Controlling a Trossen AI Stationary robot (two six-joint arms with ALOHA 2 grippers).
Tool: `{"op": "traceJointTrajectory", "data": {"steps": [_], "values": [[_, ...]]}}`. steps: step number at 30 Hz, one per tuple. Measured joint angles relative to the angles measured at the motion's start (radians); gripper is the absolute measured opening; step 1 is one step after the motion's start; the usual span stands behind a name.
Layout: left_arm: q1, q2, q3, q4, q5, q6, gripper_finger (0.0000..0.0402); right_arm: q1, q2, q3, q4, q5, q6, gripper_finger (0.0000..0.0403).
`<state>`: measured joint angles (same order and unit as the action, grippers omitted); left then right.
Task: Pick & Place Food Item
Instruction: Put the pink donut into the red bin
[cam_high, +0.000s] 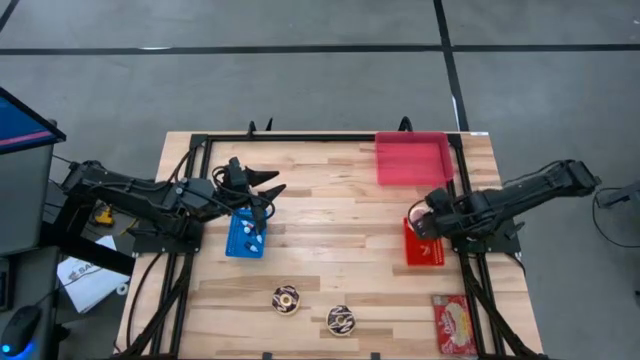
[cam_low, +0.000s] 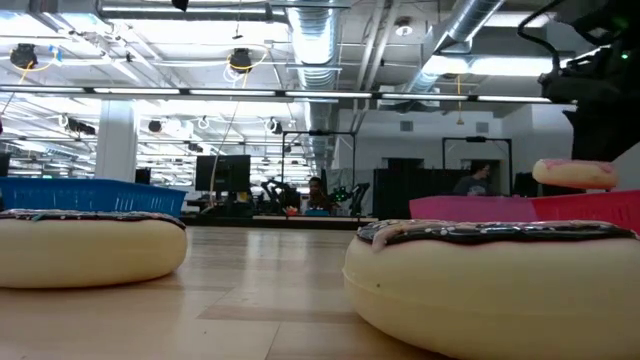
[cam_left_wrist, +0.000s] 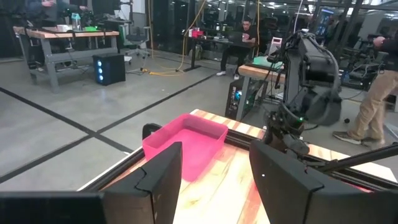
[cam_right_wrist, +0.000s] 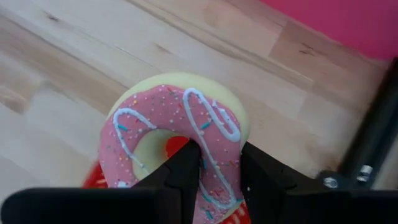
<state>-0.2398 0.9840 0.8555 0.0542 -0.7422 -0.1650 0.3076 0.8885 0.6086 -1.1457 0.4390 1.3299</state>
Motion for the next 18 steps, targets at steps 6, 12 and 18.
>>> {"op": "traceJointTrajectory", "data": {"steps": [6, 12, 18], "values": [[0.0, 0.0, 0.0, 0.0, 0.0, 0.002, 0.0182, 0.081, 0.098, 0.0, -0.033, 0.034, 0.024, 0.0097], [0.0, 0.0, 0.0, 0.001, 0.001, 0.0, 0.0182, 0.125, 0.153, 0.0, -0.032, 0.068, 0.051, 0.0097], [0.0, 0.0, 0.0, 0.017, 0.005, 0.002, 0.0182, 0.131, 0.163, 0.0, -0.024, 0.079, 0.051, 0.0098]]}}
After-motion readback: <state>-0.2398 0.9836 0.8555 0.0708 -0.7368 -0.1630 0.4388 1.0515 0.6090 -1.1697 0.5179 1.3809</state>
